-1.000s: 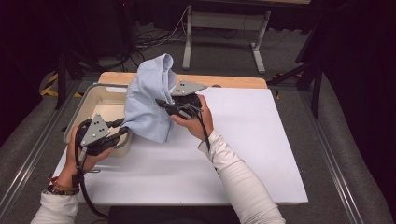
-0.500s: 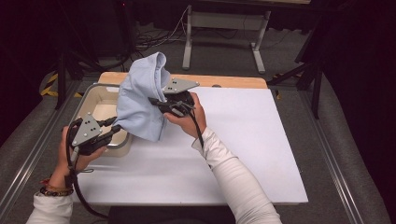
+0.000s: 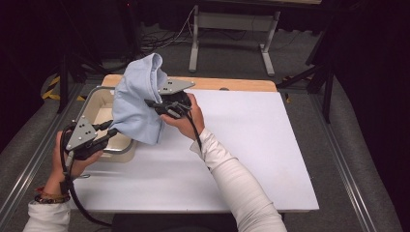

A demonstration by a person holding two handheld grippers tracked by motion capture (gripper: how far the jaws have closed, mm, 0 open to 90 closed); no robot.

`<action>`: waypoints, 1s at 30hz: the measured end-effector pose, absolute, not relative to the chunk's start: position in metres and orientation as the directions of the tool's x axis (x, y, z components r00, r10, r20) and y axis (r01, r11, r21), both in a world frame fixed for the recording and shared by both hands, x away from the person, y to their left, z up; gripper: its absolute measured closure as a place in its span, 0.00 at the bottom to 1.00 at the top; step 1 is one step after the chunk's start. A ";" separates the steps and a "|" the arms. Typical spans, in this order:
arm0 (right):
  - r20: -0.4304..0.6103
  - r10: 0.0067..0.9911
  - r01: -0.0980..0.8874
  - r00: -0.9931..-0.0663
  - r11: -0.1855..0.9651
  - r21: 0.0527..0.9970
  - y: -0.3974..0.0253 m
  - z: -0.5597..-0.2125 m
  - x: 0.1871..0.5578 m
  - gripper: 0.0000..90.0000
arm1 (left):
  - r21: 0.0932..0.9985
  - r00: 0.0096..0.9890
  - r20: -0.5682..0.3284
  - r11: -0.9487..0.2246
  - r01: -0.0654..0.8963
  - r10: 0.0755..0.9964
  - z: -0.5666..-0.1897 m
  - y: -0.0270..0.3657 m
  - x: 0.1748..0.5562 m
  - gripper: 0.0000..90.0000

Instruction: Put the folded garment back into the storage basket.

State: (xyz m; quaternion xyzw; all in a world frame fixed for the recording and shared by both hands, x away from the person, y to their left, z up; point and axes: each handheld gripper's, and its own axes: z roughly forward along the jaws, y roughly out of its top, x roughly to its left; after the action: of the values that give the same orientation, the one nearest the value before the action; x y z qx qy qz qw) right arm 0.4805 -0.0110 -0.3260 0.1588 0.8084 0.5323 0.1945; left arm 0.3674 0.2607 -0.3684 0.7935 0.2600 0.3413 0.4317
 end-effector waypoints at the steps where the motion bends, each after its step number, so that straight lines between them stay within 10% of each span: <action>1: -0.145 0.462 0.050 -0.875 0.384 0.922 -0.010 -0.326 0.481 0.80 | 0.864 0.629 0.314 -0.489 0.121 0.711 -0.369 0.262 0.367 0.79; 30: -0.115 0.425 0.058 -0.898 0.373 0.926 0.056 -0.330 0.496 0.80 | 0.866 0.525 0.311 -0.464 0.187 0.792 -0.370 0.314 0.361 0.79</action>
State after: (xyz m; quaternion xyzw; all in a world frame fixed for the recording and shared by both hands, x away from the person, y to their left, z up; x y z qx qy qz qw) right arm 0.4956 0.0560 -0.3304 0.1491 0.8110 0.5395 0.1700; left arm 0.3610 0.3135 -0.3699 0.7714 0.3173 0.3700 0.4091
